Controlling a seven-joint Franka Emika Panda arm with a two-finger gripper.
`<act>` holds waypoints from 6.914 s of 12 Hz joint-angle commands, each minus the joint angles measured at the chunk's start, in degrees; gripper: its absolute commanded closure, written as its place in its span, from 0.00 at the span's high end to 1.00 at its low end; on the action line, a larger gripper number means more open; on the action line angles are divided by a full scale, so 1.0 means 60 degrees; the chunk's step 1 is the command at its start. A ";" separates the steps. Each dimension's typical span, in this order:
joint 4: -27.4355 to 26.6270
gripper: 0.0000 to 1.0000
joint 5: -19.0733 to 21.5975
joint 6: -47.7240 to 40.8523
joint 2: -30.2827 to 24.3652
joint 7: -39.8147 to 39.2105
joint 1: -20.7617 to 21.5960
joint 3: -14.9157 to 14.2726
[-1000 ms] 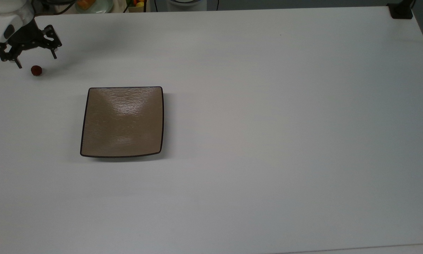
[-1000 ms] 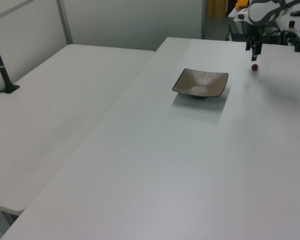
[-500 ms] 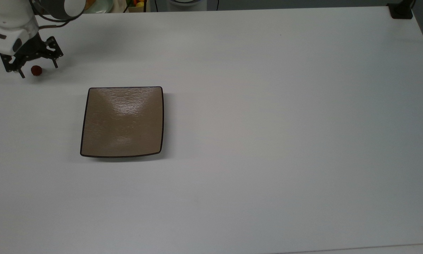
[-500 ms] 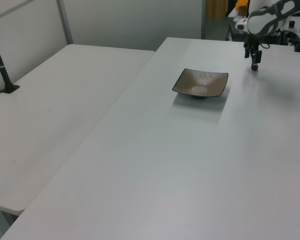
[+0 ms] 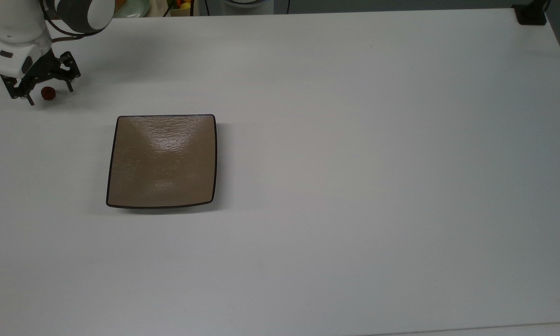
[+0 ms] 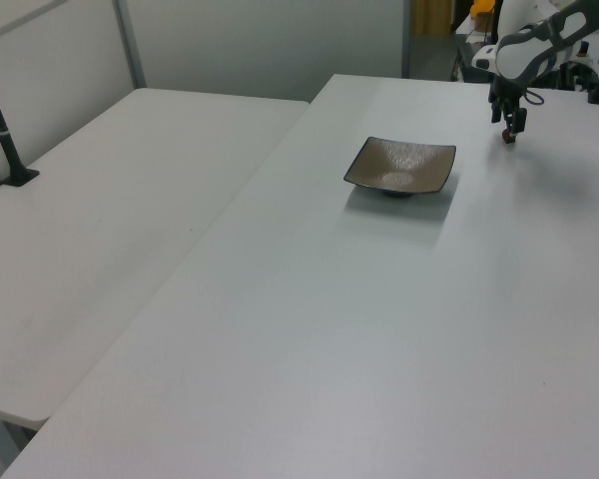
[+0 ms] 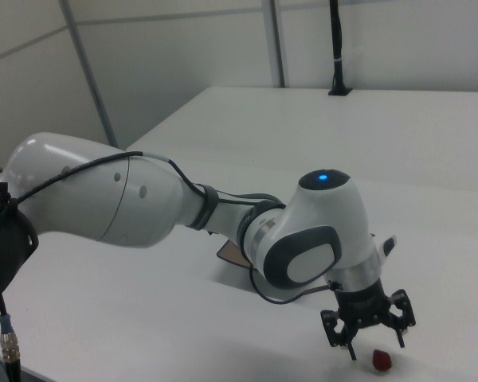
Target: Strawberries on a ceramic plate
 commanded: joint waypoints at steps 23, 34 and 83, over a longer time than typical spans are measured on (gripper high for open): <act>-0.0313 0.08 -0.0708 0.0223 -0.0015 -0.0549 -0.0149 -0.0093; 0.1822 0.09 0.0357 -0.4002 -0.0966 0.1046 -0.0017 0.0492; 0.2748 1.00 0.0450 -0.6600 -0.2606 0.8050 0.1638 0.3159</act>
